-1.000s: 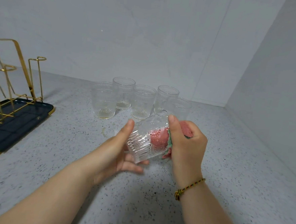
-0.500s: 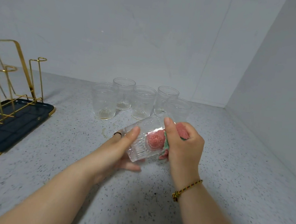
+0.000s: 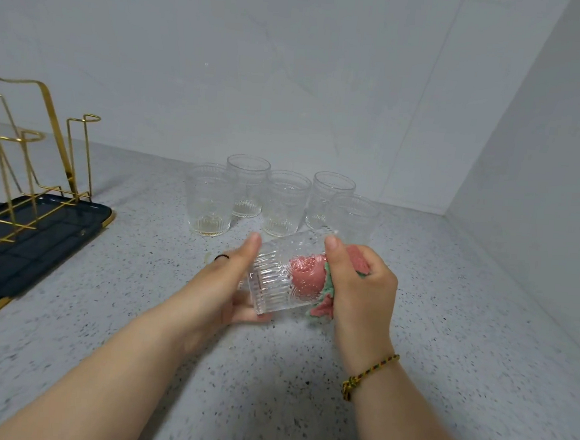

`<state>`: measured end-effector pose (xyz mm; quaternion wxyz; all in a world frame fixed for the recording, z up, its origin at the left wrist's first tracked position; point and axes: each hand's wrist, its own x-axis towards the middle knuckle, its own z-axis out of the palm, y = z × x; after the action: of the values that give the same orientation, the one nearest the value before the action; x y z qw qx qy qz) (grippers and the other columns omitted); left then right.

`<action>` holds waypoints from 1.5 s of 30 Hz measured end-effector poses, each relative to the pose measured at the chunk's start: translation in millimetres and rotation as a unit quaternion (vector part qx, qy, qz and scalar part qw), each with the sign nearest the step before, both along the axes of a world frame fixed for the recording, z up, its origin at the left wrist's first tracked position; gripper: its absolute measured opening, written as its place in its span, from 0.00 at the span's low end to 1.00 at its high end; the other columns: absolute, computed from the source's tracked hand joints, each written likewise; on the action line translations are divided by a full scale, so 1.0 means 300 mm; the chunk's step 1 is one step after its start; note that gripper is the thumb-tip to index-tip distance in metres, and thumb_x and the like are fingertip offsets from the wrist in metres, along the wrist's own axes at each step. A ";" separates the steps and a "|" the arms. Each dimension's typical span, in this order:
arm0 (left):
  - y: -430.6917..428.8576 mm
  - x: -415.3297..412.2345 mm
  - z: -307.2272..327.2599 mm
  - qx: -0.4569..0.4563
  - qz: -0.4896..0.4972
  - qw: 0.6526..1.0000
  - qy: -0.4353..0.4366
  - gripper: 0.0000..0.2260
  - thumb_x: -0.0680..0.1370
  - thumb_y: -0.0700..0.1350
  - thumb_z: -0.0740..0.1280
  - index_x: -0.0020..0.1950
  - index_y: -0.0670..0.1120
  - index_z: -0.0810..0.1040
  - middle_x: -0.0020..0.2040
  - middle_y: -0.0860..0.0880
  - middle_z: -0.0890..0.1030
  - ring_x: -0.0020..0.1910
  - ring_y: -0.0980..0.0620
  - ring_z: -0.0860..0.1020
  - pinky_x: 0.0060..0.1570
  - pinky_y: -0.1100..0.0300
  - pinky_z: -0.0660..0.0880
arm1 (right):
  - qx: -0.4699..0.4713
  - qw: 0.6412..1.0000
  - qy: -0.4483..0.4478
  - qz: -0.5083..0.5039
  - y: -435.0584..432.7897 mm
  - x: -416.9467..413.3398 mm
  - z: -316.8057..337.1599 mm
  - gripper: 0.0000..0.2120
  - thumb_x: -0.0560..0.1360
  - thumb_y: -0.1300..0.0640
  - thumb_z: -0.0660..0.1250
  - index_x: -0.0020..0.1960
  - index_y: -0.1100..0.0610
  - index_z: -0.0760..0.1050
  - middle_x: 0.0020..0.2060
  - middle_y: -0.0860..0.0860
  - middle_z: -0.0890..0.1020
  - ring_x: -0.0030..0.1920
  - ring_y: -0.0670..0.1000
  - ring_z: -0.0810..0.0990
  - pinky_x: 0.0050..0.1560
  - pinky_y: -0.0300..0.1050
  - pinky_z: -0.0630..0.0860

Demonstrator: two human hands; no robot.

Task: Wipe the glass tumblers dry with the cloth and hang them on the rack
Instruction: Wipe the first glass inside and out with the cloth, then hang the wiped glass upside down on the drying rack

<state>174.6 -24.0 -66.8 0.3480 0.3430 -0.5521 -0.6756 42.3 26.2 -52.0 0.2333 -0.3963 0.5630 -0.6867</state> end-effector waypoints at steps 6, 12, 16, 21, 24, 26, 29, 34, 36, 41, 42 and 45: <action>-0.009 -0.009 0.000 0.000 0.021 1.000 0.017 0.14 0.74 0.55 0.59 0.52 0.47 0.74 0.34 0.49 0.83 0.29 0.53 0.80 0.31 0.61 0.80 | -0.009 1.000 0.002 0.011 0.000 0.006 0.005 0.14 0.70 0.55 0.68 0.30 0.59 0.70 0.19 0.44 0.69 0.18 0.46 0.68 0.17 0.38 0.70; 0.002 0.015 -0.002 -0.236 0.060 0.969 -0.051 0.25 0.64 0.49 0.76 0.53 0.66 0.67 0.59 0.58 0.71 0.51 0.52 0.78 0.45 0.62 0.79 | 0.017 0.995 -0.085 0.057 -0.013 -0.019 -0.002 0.11 0.70 0.54 0.68 0.34 0.59 0.74 0.24 0.51 0.74 0.18 0.48 0.69 0.17 0.36 0.68; -0.025 0.026 -0.013 -0.244 0.089 0.965 -0.047 0.31 0.62 0.44 0.77 0.54 0.66 0.65 0.64 0.53 0.69 0.55 0.54 0.76 0.47 0.60 0.78 | 0.046 0.975 -0.174 0.134 -0.020 -0.038 0.007 0.06 0.70 0.57 0.67 0.39 0.59 0.75 0.25 0.49 0.81 0.22 0.48 0.77 0.19 0.37 0.73; -0.033 0.049 0.014 -0.227 0.109 0.966 -0.048 0.32 0.53 0.53 0.76 0.53 0.65 0.67 0.65 0.55 0.70 0.57 0.55 0.76 0.50 0.62 0.75 | 0.026 0.932 -0.298 0.206 -0.039 -0.059 0.016 0.11 0.62 0.56 0.67 0.42 0.60 0.76 0.30 0.51 0.82 0.30 0.47 0.81 0.29 0.39 0.79; -0.024 0.070 0.040 -0.238 0.139 0.959 -0.058 0.30 0.61 0.45 0.79 0.53 0.65 0.67 0.62 0.57 0.71 0.55 0.59 0.75 0.49 0.65 0.74 | 0.014 0.918 -0.333 0.213 -0.049 -0.064 0.002 0.16 0.61 0.56 0.68 0.47 0.61 0.77 0.36 0.53 0.83 0.35 0.48 0.82 0.39 0.41 0.80; -0.016 0.104 0.065 -0.250 0.161 0.951 -0.082 0.29 0.64 0.41 0.77 0.56 0.61 0.68 0.60 0.58 0.71 0.53 0.61 0.74 0.48 0.67 0.73 | 0.007 0.920 -0.336 0.200 -0.050 -0.062 -0.005 0.20 0.57 0.55 0.71 0.48 0.60 0.77 0.37 0.52 0.84 0.36 0.47 0.82 0.38 0.39 0.80; -0.011 0.180 0.129 -0.261 0.188 0.939 -0.121 0.30 0.64 0.40 0.76 0.60 0.58 0.67 0.58 0.58 0.70 0.53 0.56 0.74 0.48 0.66 0.73 | 0.007 0.933 -0.315 0.171 -0.050 -0.064 -0.019 0.14 0.60 0.57 0.73 0.45 0.58 0.76 0.38 0.52 0.82 0.34 0.45 0.82 0.32 0.35 0.78; -0.041 0.346 0.270 -0.302 0.268 0.896 -0.183 0.31 0.65 0.44 0.75 0.64 0.56 0.68 0.60 0.57 0.70 0.57 0.51 0.73 0.55 0.55 0.71 | 0.033 0.948 -0.259 0.184 -0.047 -0.038 -0.031 0.20 0.62 0.56 0.67 0.52 0.62 0.75 0.45 0.59 0.82 0.36 0.51 0.82 0.33 0.41 0.80; -0.069 0.397 0.330 -0.311 0.296 0.882 -0.195 0.31 0.66 0.44 0.75 0.66 0.53 0.68 0.63 0.54 0.72 0.58 0.49 0.74 0.59 0.53 0.71 | 0.041 0.951 -0.252 0.173 -0.043 -0.028 -0.031 0.26 0.60 0.56 0.67 0.56 0.64 0.74 0.45 0.60 0.82 0.36 0.52 0.82 0.34 0.43 0.80; -0.160 0.492 0.476 -0.338 0.357 0.838 -0.237 0.31 0.67 0.44 0.74 0.69 0.50 0.67 0.67 0.50 0.71 0.63 0.48 0.71 0.63 0.56 0.65 | 0.038 0.942 -0.272 0.191 -0.050 -0.035 -0.039 0.19 0.65 0.59 0.67 0.54 0.64 0.74 0.32 0.54 0.84 0.30 0.49 0.82 0.26 0.41 0.78; -0.180 0.502 0.499 -0.343 0.364 0.829 -0.249 0.31 0.68 0.44 0.74 0.69 0.49 0.67 0.68 0.49 0.71 0.64 0.48 0.70 0.60 0.58 0.65 | 0.044 0.942 -0.269 0.198 -0.051 -0.039 -0.041 0.21 0.63 0.59 0.67 0.54 0.64 0.74 0.34 0.55 0.84 0.31 0.50 0.83 0.27 0.41 0.78; -0.244 0.511 0.546 -0.335 0.349 0.823 -0.299 0.31 0.69 0.44 0.73 0.70 0.47 0.65 0.68 0.47 0.70 0.62 0.47 0.70 0.53 0.58 0.66 | 0.075 0.942 -0.261 0.199 -0.056 -0.050 -0.050 0.37 0.50 0.53 0.76 0.57 0.64 0.73 0.46 0.62 0.82 0.35 0.52 0.83 0.29 0.43 0.79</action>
<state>327.9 -97.1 97.1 0.4720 0.5599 -0.6649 -0.1467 27.4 9.6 -67.2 0.5331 -0.2881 0.4419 -0.6615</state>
